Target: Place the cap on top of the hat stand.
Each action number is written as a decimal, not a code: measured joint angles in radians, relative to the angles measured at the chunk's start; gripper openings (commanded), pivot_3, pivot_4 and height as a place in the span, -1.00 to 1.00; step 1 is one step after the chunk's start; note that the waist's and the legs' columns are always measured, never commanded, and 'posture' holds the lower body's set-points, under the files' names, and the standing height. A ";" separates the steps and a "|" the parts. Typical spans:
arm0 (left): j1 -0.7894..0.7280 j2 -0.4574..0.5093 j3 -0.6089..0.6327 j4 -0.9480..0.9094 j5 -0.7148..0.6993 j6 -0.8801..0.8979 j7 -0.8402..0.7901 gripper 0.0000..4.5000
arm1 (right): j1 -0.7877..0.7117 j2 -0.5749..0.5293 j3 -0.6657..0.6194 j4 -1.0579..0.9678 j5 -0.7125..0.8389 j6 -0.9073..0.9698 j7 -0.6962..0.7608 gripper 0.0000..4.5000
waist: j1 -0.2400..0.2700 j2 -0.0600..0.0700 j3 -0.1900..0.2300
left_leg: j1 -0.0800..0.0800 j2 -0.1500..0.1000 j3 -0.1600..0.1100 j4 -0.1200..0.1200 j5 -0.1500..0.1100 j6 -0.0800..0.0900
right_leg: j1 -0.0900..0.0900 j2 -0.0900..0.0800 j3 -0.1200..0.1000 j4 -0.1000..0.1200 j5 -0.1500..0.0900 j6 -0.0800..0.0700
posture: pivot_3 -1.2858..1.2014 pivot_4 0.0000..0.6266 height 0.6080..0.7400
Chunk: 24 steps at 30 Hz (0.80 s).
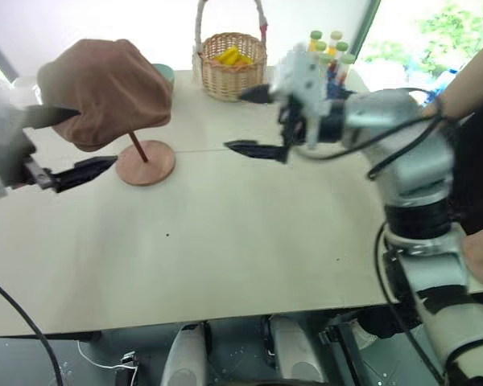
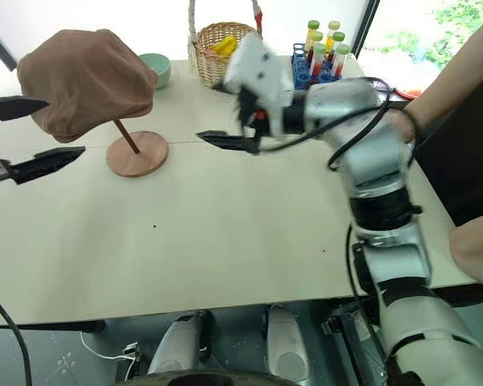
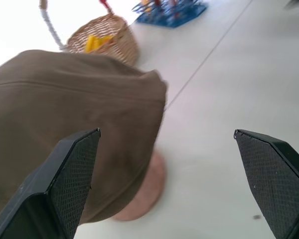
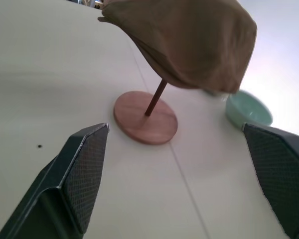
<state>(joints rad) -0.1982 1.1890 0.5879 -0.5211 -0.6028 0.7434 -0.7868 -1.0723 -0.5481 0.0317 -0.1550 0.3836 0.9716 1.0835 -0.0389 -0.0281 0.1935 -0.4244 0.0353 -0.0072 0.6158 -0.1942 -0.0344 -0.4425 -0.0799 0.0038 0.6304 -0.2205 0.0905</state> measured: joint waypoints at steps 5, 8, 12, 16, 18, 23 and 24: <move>0.005 -0.006 -0.126 -0.110 0.199 -0.017 0.182 1.00 | -0.109 -0.100 -0.157 0.022 0.227 0.283 0.036 0.99 | 0.000 0.000 0.000 | 0.000 0.000 0.001 0.000 0.000 0.000 | 0.000 0.000 0.000 -0.001 0.000 0.000 | 0.03 -0.52 1.00; -0.005 -0.025 -0.222 -0.181 0.276 -0.005 0.272 1.00 | -0.174 -0.106 -0.235 0.079 0.330 0.427 0.018 0.99 | -0.003 0.000 0.000 | 0.000 0.000 0.001 0.000 0.000 0.000 | 0.000 0.000 0.001 -0.001 0.000 0.000 | 0.03 -0.52 1.00; -0.005 -0.027 -0.354 -0.252 0.408 0.016 0.368 1.00 | -0.184 -0.139 -0.249 0.083 0.389 0.486 -0.015 0.99 | -0.001 0.000 0.000 | 0.000 0.000 0.001 0.000 0.000 0.000 | 0.000 0.000 0.001 -0.001 0.000 0.000 | 0.03 -0.52 1.00; -0.003 -0.020 -0.486 -0.267 0.579 0.010 0.445 1.00 | -0.183 -0.141 -0.249 0.090 0.412 0.491 -0.065 0.99 | -0.002 0.000 0.000 | -0.001 0.000 0.001 0.000 0.000 0.000 | 0.000 0.000 0.001 -0.001 0.000 0.000 | 0.03 -0.52 1.00; -0.003 -0.020 -0.541 -0.258 0.678 -0.002 0.486 1.00 | -0.177 -0.141 -0.249 0.090 0.422 0.491 -0.089 0.99 | 0.000 0.000 0.000 | -0.001 -0.001 0.001 0.000 0.000 0.000 | 0.000 0.000 0.002 -0.001 0.000 0.000 | 0.03 -0.52 1.00; -0.020 -0.058 -0.612 -0.198 0.842 -0.030 0.538 1.00 | -0.122 -0.143 -0.248 0.073 0.454 0.490 -0.123 0.99 | 0.003 0.000 0.000 | -0.001 -0.001 0.001 0.001 0.000 0.000 | 0.000 0.000 0.002 -0.001 0.000 0.000 | 0.03 -0.52 1.00; -0.035 -0.077 -0.626 -0.179 0.878 -0.037 0.544 1.00 | -0.120 -0.143 -0.249 0.071 0.463 0.490 -0.135 0.99 | 0.004 0.000 0.000 | -0.001 -0.001 0.001 0.001 0.000 0.000 | 0.000 0.000 0.002 -0.001 0.000 0.000 | 0.03 -0.52 1.00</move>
<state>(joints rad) -0.2330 1.1115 -0.0377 -0.7000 0.2754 0.7069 -0.2425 -1.1920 -0.6911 -0.2169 -0.0836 0.8462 1.4612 0.9486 -0.0349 -0.0279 0.1936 -0.4256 0.0347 -0.0061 0.6166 -0.1942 -0.0342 -0.4427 -0.0799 0.0053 0.6294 -0.2204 0.0908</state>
